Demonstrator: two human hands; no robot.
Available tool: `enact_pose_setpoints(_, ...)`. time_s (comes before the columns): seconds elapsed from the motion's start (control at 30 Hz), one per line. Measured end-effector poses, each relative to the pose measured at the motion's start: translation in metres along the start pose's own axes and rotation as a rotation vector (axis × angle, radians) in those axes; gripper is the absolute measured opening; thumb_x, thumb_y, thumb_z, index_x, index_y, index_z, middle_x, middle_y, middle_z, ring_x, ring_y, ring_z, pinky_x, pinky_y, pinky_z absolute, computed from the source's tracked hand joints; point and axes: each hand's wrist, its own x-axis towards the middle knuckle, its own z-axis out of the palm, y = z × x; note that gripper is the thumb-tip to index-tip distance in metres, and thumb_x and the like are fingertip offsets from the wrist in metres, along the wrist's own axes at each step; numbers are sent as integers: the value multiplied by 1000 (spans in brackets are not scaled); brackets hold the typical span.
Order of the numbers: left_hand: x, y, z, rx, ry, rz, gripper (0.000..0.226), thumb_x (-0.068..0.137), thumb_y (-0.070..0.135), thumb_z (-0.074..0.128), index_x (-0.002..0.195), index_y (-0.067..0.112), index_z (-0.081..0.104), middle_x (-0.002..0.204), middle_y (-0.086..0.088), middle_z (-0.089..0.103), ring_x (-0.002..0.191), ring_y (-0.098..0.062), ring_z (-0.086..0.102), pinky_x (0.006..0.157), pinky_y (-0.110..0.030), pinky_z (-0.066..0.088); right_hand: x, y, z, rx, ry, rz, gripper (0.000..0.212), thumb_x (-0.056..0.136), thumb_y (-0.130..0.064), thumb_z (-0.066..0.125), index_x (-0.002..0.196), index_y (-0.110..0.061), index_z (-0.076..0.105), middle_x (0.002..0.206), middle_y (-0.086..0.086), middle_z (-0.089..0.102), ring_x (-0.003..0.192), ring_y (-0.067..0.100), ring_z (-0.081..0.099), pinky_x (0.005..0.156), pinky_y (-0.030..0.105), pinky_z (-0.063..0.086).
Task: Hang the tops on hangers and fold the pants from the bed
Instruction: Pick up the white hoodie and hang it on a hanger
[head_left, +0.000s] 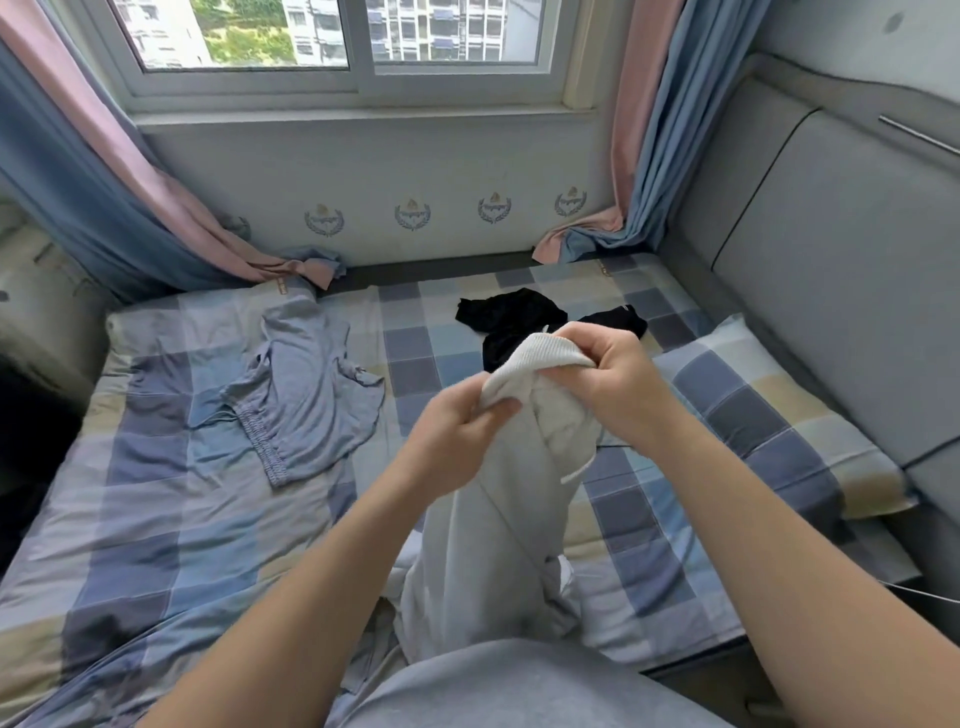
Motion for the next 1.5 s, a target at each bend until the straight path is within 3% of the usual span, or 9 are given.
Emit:
enact_pose_setpoints(0.13, 2, 17, -16, -207, 184, -42, 31, 91, 34, 53, 92, 8, 68, 78, -2, 59, 73, -13, 52, 68, -34, 41, -11, 16, -2, 90, -105, 130, 16, 86, -13, 78, 98, -10, 68, 71, 4, 61, 61, 12, 50, 54, 20, 43)
enact_pose_setpoints(0.3, -3, 29, -33, -594, 97, -135, 23, 91, 33, 57, 91, 27, 79, 97, -5, 74, 94, -22, 69, 84, -39, 55, -21, 54, 18, -71, -208, 368, 53, 75, -21, 86, 122, -24, 62, 108, -9, 71, 103, 9, 67, 80, 25, 58)
enact_pose_setpoints(0.5, -6, 24, -40, -612, 134, -177, 23, 89, 37, 59, 89, 24, 79, 96, -5, 73, 91, -21, 69, 82, -38, 56, -22, 99, 18, -353, -281, 532, 25, 88, -24, 74, 104, -5, 70, 100, 4, 73, 94, 21, 67, 88, 41, 52)
enact_pose_setpoints(0.73, 5, -33, -69, -96, 456, -431, 19, 99, 24, 62, 112, 11, 58, 107, -9, 60, 96, -23, 56, 75, -32, 45, -17, 76, 0, -141, 47, 326, 23, 88, -12, 76, 76, -3, 58, 69, 5, 49, 63, 13, 41, 58, 28, 33)
enact_pose_setpoints(0.9, -1, -24, -51, 307, -79, -145, 87, 77, 35, 86, 150, 30, 38, 143, 17, 36, 131, -1, 32, 113, -27, 28, -10, 42, 9, -210, -46, 114, 27, 85, -21, 79, 69, -5, 64, 56, -9, 42, 55, 6, 35, 53, 20, 29)
enact_pose_setpoints(1.03, -1, -17, -11, 242, -225, -33, 20, 93, 30, 69, 108, 17, 65, 104, 5, 65, 96, -9, 58, 93, -35, 48, -4, 22, 18, -131, -32, 34, 21, 83, -25, 80, 68, -15, 68, 57, -12, 46, 56, 5, 40, 54, 17, 34)
enact_pose_setpoints(1.13, 0, -16, -4, 168, -43, -32, 24, 100, 22, 59, 79, 14, 49, 66, 9, 44, 62, -11, 40, 63, -38, 36, -2, 19, 14, -54, 34, 31, 22, 83, -20, 82, 72, -22, 63, 60, -16, 51, 57, 1, 44, 55, 15, 38)
enact_pose_setpoints(1.33, 0, 9, -12, -94, 152, 3, 34, 100, 28, 52, 86, -2, 56, 71, 0, 48, 64, -9, 44, 60, -27, 38, -16, 48, 12, -131, -55, 256, 32, 74, -24, 87, 96, -20, 64, 87, 1, 71, 83, 23, 68, 74, 38, 58)
enact_pose_setpoints(1.5, 3, 22, -26, -449, 143, -79, 23, 95, 41, 53, 95, 38, 76, 99, 2, 74, 96, -16, 69, 87, -35, 59, -36, 86, 33, -184, -154, 555, 20, 91, -21, 72, 107, -9, 71, 107, 12, 74, 105, 29, 68, 97, 51, 52)
